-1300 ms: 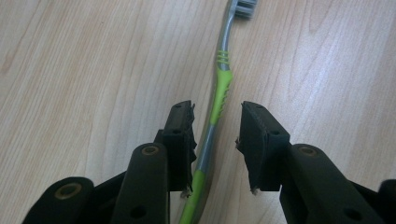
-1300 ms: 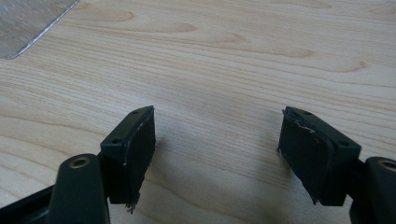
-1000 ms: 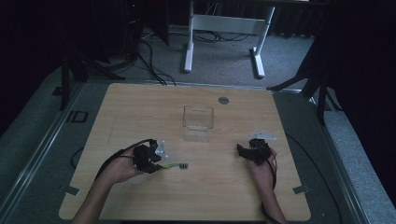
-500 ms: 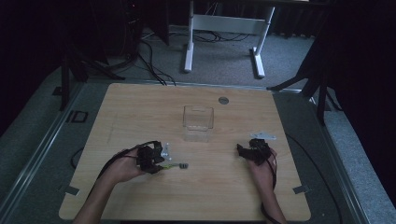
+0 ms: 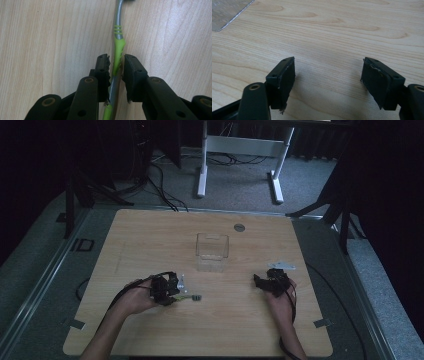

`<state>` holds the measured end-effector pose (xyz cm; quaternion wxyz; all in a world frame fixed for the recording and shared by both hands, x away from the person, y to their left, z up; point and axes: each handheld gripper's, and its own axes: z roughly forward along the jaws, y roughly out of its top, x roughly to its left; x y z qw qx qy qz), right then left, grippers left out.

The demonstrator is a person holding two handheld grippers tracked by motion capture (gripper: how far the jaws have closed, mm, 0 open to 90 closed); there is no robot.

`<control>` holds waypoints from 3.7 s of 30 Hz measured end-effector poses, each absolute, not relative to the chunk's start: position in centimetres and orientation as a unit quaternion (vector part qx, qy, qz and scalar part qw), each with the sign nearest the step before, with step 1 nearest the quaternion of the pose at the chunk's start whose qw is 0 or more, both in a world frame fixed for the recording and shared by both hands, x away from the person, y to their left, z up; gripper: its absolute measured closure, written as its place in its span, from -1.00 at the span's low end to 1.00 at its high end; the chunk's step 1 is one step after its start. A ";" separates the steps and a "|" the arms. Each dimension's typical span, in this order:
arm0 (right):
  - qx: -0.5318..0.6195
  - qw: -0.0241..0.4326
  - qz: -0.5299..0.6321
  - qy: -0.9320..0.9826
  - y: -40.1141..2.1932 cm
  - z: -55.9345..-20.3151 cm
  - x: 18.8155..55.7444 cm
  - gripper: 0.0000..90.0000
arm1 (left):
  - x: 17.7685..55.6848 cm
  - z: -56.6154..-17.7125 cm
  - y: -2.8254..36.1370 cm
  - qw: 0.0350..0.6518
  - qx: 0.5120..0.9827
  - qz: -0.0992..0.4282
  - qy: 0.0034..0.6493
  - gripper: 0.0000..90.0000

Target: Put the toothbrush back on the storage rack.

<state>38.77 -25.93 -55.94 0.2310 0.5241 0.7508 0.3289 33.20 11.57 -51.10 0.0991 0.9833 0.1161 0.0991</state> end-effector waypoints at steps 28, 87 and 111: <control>0.524 0.231 0.329 0.751 -25.9 -55.9 38.8 -0.39 | 33.9 -51.8 10.8 0.074 0.989 0.076 0.106 0.75; 0.524 0.231 0.329 0.751 -25.9 -55.9 38.8 -0.39 | 34.4 -48.4 12.1 0.140 0.967 0.128 0.172 0.82; 0.524 0.231 0.329 0.751 -25.9 -55.9 38.8 -0.39 | 34.6 -47.0 12.7 0.190 0.948 0.154 0.204 0.82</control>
